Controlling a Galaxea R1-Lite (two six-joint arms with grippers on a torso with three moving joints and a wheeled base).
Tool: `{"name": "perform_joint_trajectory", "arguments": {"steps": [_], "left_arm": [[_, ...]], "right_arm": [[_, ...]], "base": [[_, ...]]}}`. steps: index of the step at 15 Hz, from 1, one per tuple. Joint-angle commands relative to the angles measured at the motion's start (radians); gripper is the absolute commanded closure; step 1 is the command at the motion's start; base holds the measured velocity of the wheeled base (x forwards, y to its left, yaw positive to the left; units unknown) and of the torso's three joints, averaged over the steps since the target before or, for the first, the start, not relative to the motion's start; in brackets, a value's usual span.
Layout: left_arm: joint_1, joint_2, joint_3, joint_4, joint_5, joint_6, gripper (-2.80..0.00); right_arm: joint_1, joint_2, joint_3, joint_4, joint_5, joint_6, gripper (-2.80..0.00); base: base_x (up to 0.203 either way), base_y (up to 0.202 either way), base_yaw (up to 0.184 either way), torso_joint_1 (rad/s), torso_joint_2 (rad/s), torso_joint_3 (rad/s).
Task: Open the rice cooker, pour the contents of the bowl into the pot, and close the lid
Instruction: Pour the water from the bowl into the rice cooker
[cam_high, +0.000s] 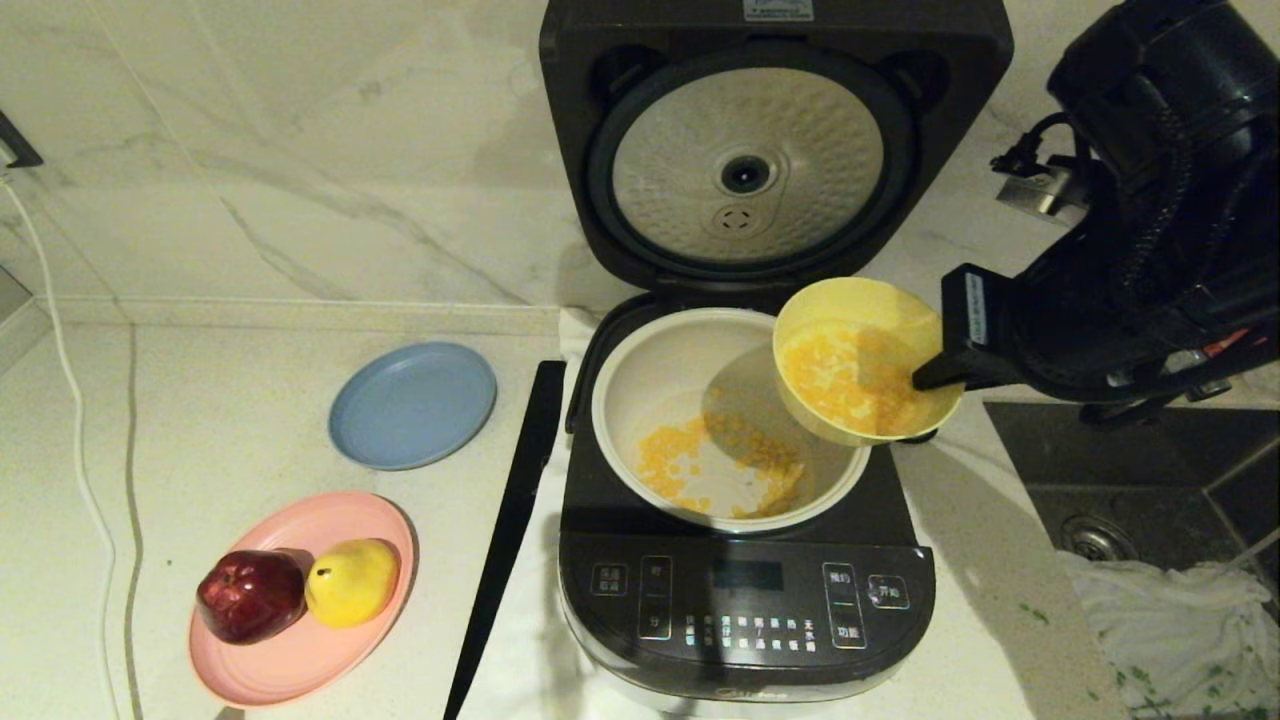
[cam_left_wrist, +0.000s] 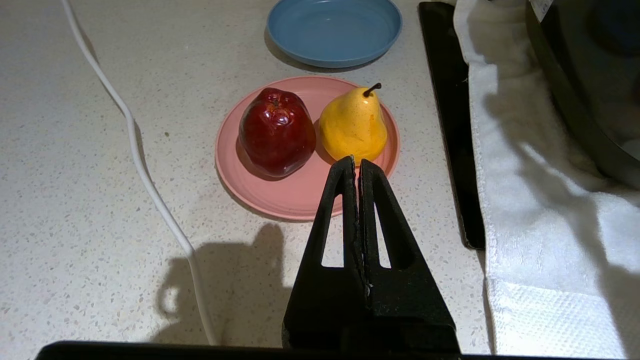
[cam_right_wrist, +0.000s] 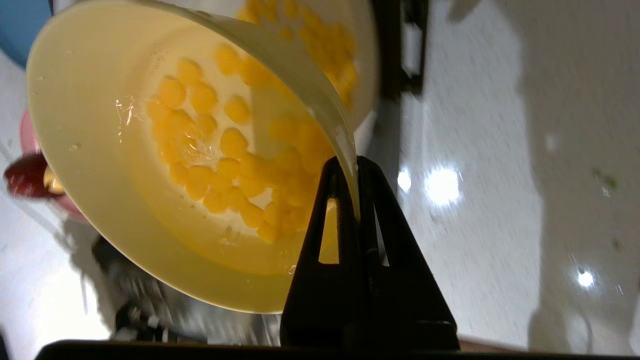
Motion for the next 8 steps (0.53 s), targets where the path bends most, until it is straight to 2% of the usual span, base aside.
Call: {"name": "perform_joint_trajectory", "arguments": {"steps": [1,3,8], "left_arm": [[0.000,0.001,0.008,0.000,0.001,0.000,0.00],[0.000,0.001,0.008,0.000,0.000,0.000,0.00],[0.000,0.001,0.008,0.000,0.001,0.000,0.00]], "right_arm": [[0.053,0.072,-0.036,-0.049,-0.058,0.016,0.00],[0.093,0.093,-0.036,-0.138,-0.142,0.028,0.00],[0.139,0.142,-0.028,-0.245,-0.338,0.027,0.00]], "base": [[0.000,0.000,0.000,0.000,0.00,0.000],[0.000,0.000,0.000,0.000,0.00,0.000],[0.000,0.000,0.000,0.000,0.00,0.000]]}}
